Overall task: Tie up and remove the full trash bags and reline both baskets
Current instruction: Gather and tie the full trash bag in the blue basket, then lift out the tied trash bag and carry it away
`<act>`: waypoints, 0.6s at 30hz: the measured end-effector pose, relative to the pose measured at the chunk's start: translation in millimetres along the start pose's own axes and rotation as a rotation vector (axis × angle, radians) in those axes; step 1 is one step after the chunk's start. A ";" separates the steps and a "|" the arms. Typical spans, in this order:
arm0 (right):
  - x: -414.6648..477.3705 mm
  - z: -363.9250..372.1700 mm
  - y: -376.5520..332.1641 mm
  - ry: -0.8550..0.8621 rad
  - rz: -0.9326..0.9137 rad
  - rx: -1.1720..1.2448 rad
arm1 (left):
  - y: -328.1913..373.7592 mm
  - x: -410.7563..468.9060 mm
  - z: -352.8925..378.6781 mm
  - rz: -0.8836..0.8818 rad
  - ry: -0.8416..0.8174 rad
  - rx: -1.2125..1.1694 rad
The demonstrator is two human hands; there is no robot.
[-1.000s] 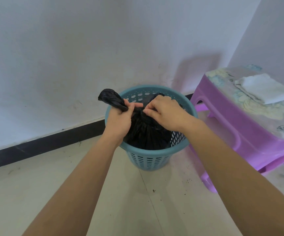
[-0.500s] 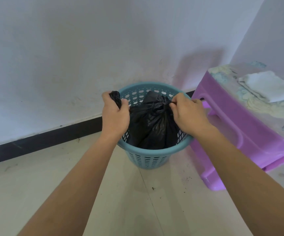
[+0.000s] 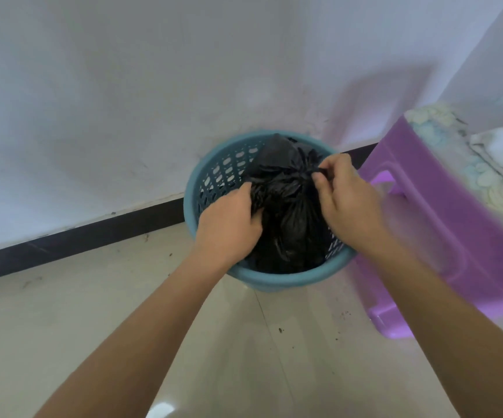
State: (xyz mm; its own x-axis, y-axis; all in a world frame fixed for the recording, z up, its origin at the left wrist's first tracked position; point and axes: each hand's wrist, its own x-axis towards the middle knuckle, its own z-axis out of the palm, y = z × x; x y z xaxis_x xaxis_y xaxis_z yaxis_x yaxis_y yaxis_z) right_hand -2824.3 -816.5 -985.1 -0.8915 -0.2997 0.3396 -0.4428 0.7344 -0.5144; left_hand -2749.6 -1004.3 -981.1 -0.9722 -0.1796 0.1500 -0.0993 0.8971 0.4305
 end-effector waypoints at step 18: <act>73.7 -193.0 -156.9 -0.092 -0.005 0.289 | 97.5 16.1 -239.9 -0.163 -0.001 -0.459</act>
State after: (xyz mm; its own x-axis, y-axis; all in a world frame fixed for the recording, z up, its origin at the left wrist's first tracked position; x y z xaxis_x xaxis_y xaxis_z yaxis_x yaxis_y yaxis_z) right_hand -2802.1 -836.2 -727.3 -0.8882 -0.3665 0.2771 -0.4445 0.5328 -0.7201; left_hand -2724.1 -1016.6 -723.2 -0.9521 -0.3021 0.0474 -0.1465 0.5868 0.7964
